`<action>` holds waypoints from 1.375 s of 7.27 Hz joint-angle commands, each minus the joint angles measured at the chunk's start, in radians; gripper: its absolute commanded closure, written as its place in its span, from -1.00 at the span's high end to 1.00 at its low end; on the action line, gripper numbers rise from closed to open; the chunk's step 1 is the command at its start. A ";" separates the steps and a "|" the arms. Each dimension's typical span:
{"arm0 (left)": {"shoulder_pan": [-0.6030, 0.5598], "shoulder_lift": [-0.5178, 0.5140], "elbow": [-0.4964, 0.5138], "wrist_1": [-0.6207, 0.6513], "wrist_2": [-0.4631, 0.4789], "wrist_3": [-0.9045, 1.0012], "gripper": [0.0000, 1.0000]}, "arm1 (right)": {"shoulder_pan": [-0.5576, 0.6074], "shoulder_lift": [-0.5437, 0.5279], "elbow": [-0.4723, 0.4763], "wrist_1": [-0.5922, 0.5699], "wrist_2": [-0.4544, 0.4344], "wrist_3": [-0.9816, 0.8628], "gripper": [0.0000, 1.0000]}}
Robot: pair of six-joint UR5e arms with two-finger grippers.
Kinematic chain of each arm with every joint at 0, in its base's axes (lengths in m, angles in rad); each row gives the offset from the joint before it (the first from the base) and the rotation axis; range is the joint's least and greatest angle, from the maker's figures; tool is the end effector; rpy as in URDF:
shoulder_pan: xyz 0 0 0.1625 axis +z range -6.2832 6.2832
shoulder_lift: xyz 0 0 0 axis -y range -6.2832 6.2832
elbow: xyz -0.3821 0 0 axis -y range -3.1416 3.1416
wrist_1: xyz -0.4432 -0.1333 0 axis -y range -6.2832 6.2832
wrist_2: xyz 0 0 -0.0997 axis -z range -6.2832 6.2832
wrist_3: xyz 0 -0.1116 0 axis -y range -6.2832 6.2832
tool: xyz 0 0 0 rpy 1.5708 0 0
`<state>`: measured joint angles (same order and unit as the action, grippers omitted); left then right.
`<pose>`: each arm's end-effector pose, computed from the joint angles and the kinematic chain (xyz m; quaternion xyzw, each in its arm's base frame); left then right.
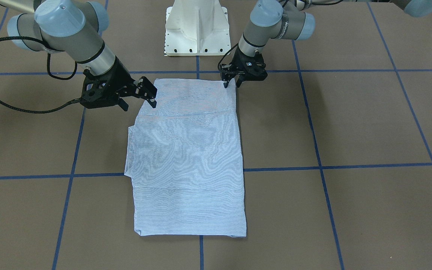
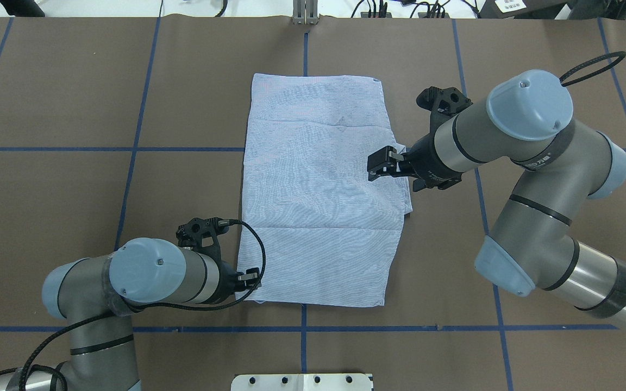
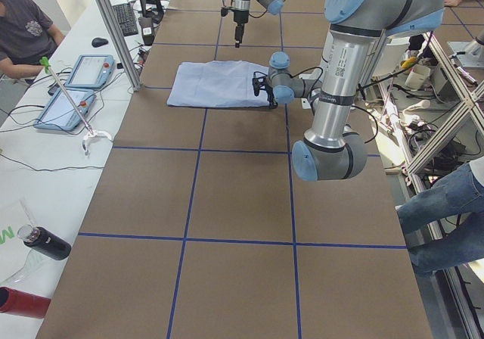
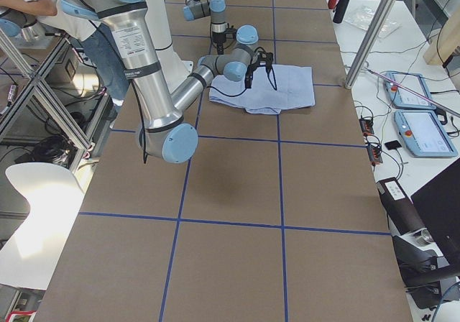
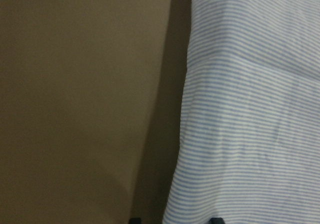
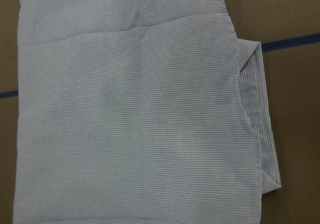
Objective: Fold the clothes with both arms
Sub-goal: 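Move the right gripper to the other near corner of the shirt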
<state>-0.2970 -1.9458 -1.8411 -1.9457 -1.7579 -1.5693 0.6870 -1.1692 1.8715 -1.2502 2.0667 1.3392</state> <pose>0.5787 -0.2948 0.2239 -0.0083 0.4929 -0.0828 0.8661 -0.4311 -0.4574 0.1939 0.0185 -0.5202 0.0738 0.8507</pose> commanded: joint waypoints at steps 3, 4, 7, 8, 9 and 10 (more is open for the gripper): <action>0.006 -0.001 -0.010 0.005 -0.002 0.000 -0.78 | 0.005 -0.001 -0.002 -0.002 0.003 0.000 1.00; 0.004 -0.004 -0.013 0.005 -0.003 -0.001 -1.00 | 0.005 -0.006 -0.002 0.000 0.003 0.017 1.00; 0.004 -0.008 -0.047 0.039 -0.037 -0.002 -1.00 | -0.097 -0.017 0.005 0.000 -0.064 0.313 1.00; 0.004 -0.008 -0.047 0.039 -0.037 -0.002 -1.00 | -0.163 -0.020 0.005 -0.017 -0.127 0.390 1.00; 0.004 -0.010 -0.047 0.039 -0.037 -0.002 -1.00 | -0.228 -0.011 0.026 -0.122 -0.172 0.460 1.00; 0.004 -0.016 -0.046 0.040 -0.037 -0.002 -1.00 | -0.282 -0.003 0.058 -0.227 -0.221 0.483 1.00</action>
<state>-0.2930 -1.9568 -1.8875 -1.9067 -1.7944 -1.5708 0.4808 -1.1803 1.8971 -1.3573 1.9093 1.7639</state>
